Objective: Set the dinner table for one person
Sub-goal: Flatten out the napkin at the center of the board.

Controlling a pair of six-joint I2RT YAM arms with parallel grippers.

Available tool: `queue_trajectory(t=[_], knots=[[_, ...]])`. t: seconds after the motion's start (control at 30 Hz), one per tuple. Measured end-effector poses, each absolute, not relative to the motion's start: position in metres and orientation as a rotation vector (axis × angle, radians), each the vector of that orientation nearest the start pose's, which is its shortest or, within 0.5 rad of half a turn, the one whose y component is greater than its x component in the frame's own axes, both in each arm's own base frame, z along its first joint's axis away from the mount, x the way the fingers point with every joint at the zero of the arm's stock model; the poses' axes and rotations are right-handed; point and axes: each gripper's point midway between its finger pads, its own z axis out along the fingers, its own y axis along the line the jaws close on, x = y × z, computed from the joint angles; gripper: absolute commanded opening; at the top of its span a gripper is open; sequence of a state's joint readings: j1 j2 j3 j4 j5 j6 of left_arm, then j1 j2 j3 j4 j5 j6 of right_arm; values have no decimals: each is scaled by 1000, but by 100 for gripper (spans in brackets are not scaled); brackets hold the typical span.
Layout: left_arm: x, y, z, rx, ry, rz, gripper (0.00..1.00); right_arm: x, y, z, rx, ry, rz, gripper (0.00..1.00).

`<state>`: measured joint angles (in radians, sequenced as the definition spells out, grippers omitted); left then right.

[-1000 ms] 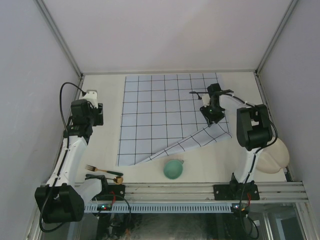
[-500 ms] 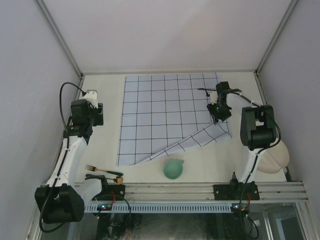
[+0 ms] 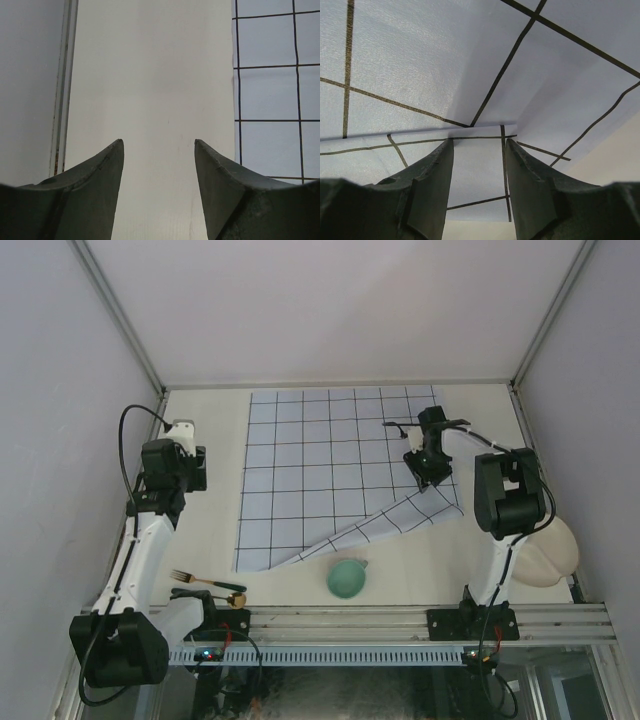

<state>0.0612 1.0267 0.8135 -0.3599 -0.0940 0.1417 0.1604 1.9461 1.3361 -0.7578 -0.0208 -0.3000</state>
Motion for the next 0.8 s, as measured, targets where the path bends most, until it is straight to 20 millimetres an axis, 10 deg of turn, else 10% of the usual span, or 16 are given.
queue_trajectory(t=[0.63,0.8], knots=[[320,42,177,32,2149,219,63,363,40,15,-637,2869,4,47],[320,42,177,33,2149,217,63,363,41,14,-639,2873,9,29]])
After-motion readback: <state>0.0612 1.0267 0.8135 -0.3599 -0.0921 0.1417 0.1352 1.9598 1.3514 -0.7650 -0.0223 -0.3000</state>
